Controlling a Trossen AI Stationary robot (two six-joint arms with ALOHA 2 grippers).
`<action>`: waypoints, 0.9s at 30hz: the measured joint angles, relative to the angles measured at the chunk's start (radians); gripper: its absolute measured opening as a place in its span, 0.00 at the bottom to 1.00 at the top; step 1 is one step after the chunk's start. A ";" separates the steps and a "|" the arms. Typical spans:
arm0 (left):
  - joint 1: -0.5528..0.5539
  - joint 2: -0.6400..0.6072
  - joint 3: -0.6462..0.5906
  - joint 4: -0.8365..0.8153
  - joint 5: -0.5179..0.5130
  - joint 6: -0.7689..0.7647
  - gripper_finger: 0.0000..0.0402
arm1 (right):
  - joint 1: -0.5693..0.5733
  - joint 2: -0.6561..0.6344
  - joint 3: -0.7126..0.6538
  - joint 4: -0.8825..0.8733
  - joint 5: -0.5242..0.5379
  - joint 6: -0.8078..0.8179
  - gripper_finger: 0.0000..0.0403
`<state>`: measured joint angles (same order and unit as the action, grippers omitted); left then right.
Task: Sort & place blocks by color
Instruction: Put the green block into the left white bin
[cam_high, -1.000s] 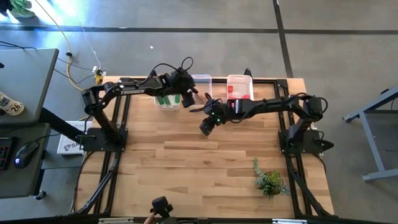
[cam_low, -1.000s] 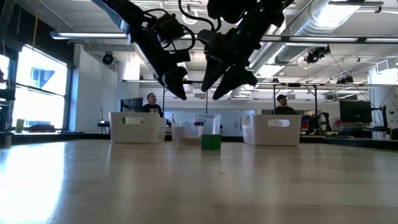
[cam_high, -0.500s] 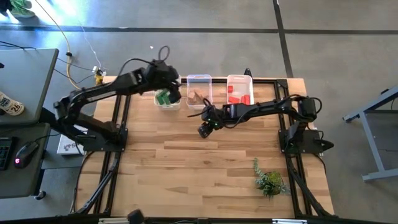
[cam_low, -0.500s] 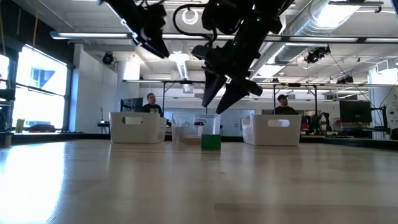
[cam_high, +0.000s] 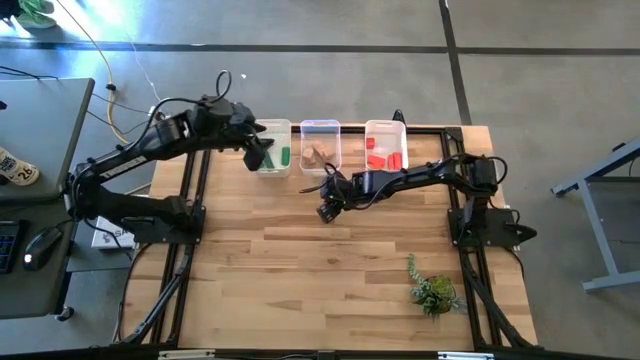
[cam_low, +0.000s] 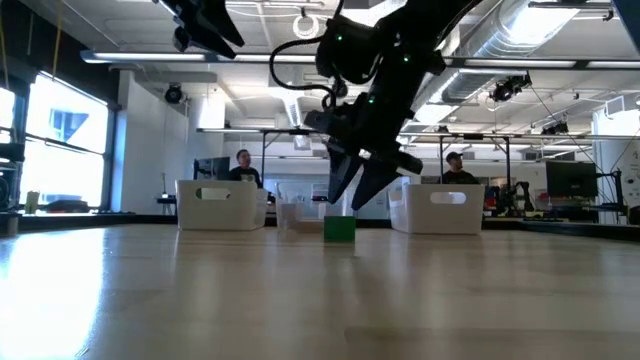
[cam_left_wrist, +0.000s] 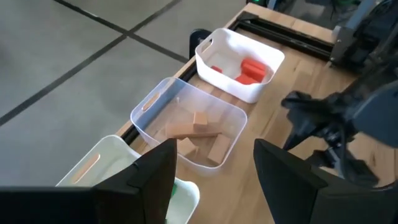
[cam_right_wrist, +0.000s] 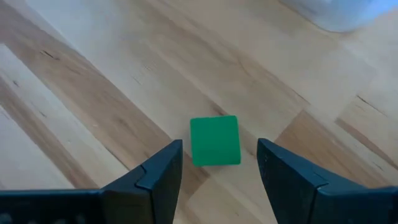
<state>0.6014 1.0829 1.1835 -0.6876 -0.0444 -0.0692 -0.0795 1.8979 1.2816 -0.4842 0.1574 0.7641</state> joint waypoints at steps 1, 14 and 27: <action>0.000 -0.007 0.000 -0.002 0.000 -0.006 0.50 | 0.000 0.010 0.000 0.006 0.000 -0.012 0.48; 0.000 -0.017 0.000 -0.006 0.007 -0.007 0.50 | -0.001 0.048 0.000 0.021 0.034 -0.073 0.48; 0.000 -0.017 0.000 -0.006 0.002 -0.007 0.50 | -0.006 0.099 0.000 0.037 0.002 -0.083 0.48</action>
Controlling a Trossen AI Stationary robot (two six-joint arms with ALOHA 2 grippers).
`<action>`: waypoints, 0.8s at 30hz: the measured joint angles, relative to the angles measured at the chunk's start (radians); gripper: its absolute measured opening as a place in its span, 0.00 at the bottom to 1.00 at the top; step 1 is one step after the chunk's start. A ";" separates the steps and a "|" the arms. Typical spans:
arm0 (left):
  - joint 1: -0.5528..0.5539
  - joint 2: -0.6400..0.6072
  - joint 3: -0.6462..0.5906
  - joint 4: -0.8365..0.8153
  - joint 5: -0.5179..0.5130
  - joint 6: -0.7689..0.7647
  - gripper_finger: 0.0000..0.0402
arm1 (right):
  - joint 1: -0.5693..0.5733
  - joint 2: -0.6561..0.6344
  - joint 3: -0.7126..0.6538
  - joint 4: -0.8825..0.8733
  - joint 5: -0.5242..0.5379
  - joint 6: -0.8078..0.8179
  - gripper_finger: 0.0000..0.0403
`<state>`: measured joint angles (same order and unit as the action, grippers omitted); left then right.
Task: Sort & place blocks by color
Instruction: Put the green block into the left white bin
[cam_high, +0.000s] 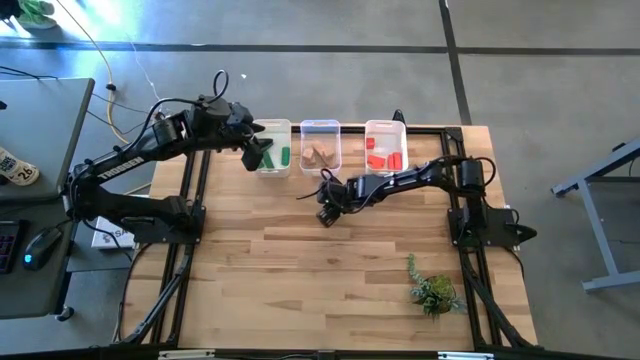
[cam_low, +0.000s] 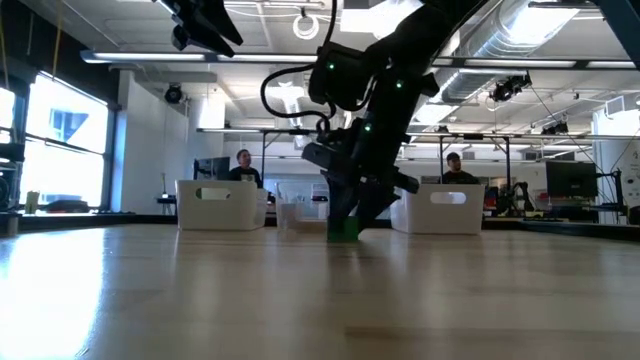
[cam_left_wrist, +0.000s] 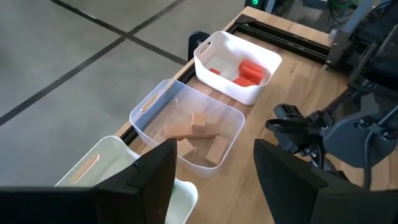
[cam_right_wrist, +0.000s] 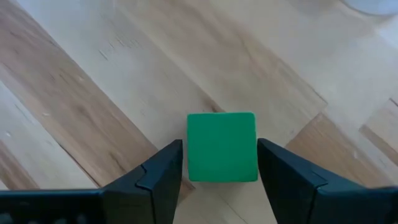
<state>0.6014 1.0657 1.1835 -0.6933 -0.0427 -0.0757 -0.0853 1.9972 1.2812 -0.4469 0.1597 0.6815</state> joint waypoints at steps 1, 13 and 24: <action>0.000 0.000 0.000 0.000 -0.003 0.000 0.50 | 0.000 0.000 0.000 0.002 0.004 -0.001 0.47; 0.000 0.000 0.000 -0.019 -0.008 0.017 0.50 | -0.043 -0.003 0.000 0.082 -0.110 -0.004 0.26; 0.000 0.000 0.000 -0.107 -0.063 0.061 0.50 | -0.120 -0.006 0.158 0.185 -0.291 -0.120 0.26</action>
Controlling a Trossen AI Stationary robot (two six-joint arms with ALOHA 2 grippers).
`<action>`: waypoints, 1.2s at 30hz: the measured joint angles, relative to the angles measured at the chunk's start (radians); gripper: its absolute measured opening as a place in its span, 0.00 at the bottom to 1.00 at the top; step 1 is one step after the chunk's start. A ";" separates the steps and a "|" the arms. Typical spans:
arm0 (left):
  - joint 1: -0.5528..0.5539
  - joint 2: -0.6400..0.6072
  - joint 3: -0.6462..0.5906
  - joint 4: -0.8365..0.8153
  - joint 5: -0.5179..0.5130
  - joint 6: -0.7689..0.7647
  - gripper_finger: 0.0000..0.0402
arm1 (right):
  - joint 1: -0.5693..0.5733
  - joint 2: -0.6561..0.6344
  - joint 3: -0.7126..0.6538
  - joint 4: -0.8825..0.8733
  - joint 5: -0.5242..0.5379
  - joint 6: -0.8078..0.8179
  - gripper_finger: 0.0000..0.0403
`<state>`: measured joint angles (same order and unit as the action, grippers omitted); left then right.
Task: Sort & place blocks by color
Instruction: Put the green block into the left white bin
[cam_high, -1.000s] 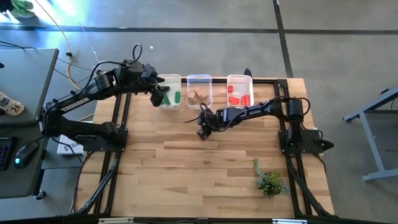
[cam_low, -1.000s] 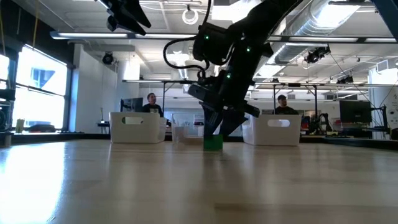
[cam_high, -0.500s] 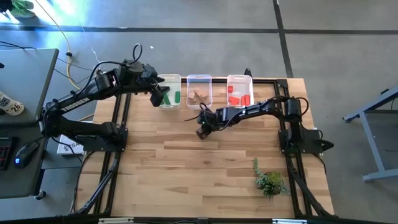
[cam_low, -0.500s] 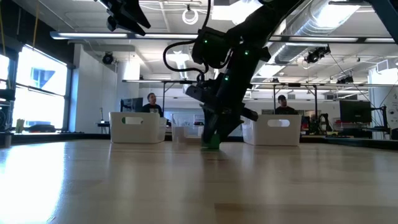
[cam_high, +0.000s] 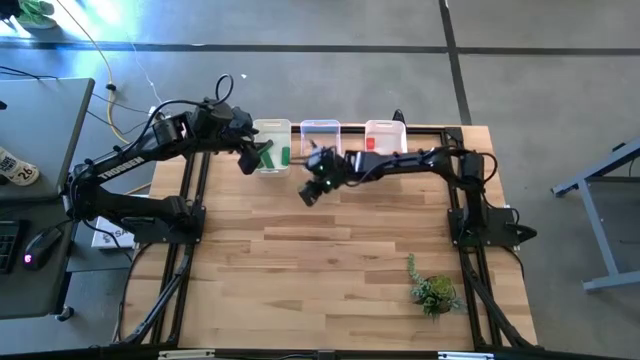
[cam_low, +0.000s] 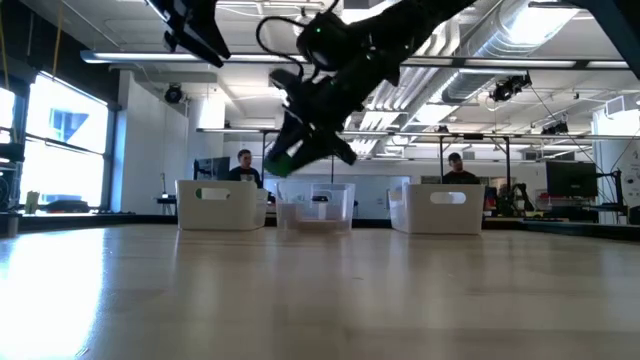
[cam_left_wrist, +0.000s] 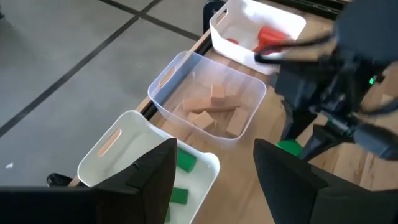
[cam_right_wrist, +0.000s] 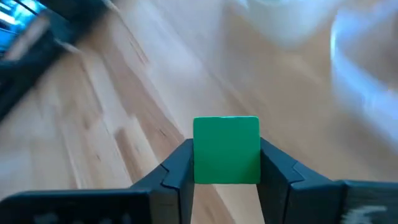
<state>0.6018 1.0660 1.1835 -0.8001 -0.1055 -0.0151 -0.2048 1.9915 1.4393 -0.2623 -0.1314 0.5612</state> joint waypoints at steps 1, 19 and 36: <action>0.000 0.000 0.000 -0.002 0.000 0.000 0.50 | -0.005 0.000 0.024 0.000 -0.003 -0.019 0.26; 0.000 0.000 0.000 -0.034 0.057 0.204 0.50 | -0.082 -0.002 0.305 -0.018 -0.257 -0.152 0.26; -0.001 0.000 0.000 -0.033 0.095 0.347 0.50 | -0.161 -0.002 0.341 -0.019 -0.358 -0.113 0.26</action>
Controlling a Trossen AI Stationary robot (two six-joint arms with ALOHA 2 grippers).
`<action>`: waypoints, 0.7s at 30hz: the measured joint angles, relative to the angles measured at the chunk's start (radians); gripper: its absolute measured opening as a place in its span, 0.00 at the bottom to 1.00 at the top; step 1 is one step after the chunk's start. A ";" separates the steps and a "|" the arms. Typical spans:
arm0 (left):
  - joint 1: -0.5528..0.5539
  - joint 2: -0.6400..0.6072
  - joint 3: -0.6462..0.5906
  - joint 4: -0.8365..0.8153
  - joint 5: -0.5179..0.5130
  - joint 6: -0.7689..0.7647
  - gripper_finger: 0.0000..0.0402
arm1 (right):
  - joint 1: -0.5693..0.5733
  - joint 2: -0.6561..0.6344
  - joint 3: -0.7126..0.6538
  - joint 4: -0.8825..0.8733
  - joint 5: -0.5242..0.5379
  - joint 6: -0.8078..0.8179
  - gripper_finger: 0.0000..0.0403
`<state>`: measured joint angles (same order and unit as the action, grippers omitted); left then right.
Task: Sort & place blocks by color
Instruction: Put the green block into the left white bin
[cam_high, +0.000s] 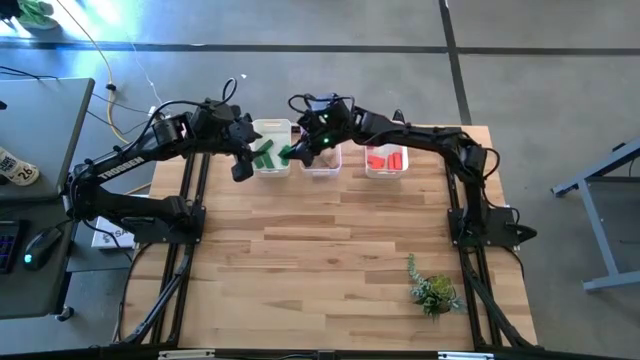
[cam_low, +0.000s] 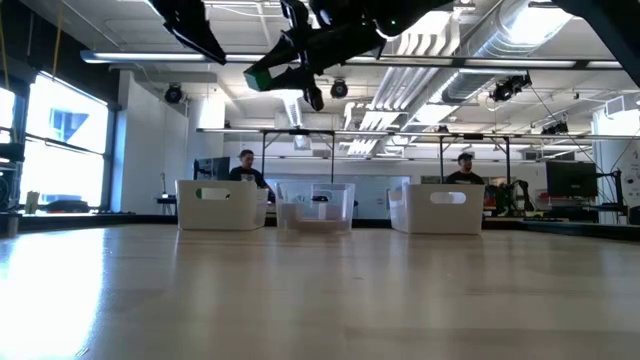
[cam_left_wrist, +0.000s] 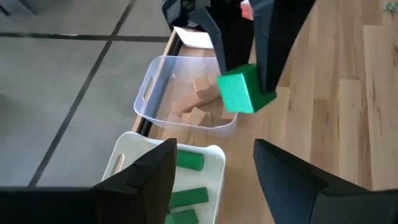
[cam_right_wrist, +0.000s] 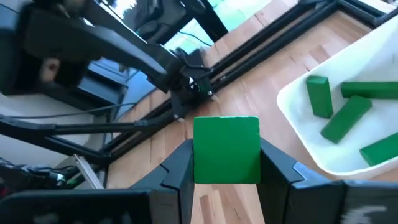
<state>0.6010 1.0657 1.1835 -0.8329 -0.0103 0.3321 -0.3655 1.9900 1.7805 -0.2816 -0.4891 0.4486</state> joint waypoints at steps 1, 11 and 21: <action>0.000 0.000 0.000 0.002 -0.001 0.003 0.50 | -0.006 0.000 0.000 0.010 -0.010 0.009 0.26; 0.000 0.000 0.000 0.102 -0.060 0.020 0.50 | -0.056 -0.019 0.001 0.234 -0.092 0.167 0.26; -0.001 0.000 0.000 0.207 -0.098 0.020 0.50 | -0.061 -0.019 0.001 0.409 -0.036 0.294 0.26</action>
<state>0.6001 1.0653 1.1835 -0.6264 -0.1083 0.3523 -0.4267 1.9709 1.7817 0.1270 -0.5248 0.7424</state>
